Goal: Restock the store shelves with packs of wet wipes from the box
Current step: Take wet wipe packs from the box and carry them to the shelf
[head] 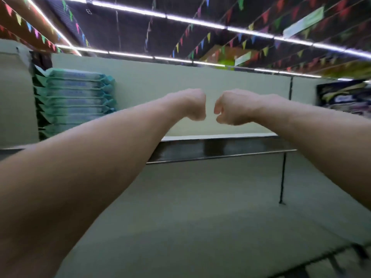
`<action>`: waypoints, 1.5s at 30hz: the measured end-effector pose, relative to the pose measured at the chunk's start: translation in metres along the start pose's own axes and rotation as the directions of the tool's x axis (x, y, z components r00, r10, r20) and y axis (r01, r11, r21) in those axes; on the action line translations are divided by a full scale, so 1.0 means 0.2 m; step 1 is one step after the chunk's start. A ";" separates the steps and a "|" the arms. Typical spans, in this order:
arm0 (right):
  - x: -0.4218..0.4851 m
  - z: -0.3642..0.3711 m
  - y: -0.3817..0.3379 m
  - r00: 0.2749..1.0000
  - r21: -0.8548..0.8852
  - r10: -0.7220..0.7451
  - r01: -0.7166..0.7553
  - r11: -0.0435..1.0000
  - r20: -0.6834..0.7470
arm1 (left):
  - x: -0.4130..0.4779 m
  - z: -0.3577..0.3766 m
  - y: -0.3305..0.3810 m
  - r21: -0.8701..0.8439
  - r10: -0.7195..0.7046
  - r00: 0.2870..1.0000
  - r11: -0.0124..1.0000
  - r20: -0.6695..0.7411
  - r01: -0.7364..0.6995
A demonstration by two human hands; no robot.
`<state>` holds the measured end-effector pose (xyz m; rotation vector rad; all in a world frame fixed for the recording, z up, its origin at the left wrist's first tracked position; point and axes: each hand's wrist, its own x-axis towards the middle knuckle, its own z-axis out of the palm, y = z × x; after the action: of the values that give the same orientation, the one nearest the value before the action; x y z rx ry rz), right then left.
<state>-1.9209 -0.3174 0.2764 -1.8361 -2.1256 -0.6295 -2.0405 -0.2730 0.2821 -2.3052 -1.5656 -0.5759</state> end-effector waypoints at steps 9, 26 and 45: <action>-0.68 -0.11 0.32 0.929 -0.191 0.363 -0.345 0.919 0.069 | -0.27 0.01 0.67 -0.130 0.350 0.935 0.931 0.050 -0.341; -2.69 -0.43 0.85 0.459 -0.338 0.880 -0.814 0.472 0.121 | -1.48 -0.02 2.36 -0.379 0.841 0.537 0.518 0.065 -0.767; -4.59 -0.42 0.70 -0.120 -0.317 0.957 -0.948 -0.032 0.264 | -3.18 0.13 3.41 -0.487 0.972 -0.093 0.025 0.217 -0.873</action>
<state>-1.6369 -1.1404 -0.0577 -2.9649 -0.1693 0.2261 -1.6093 -1.0267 -0.0588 -3.0314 0.5340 0.3919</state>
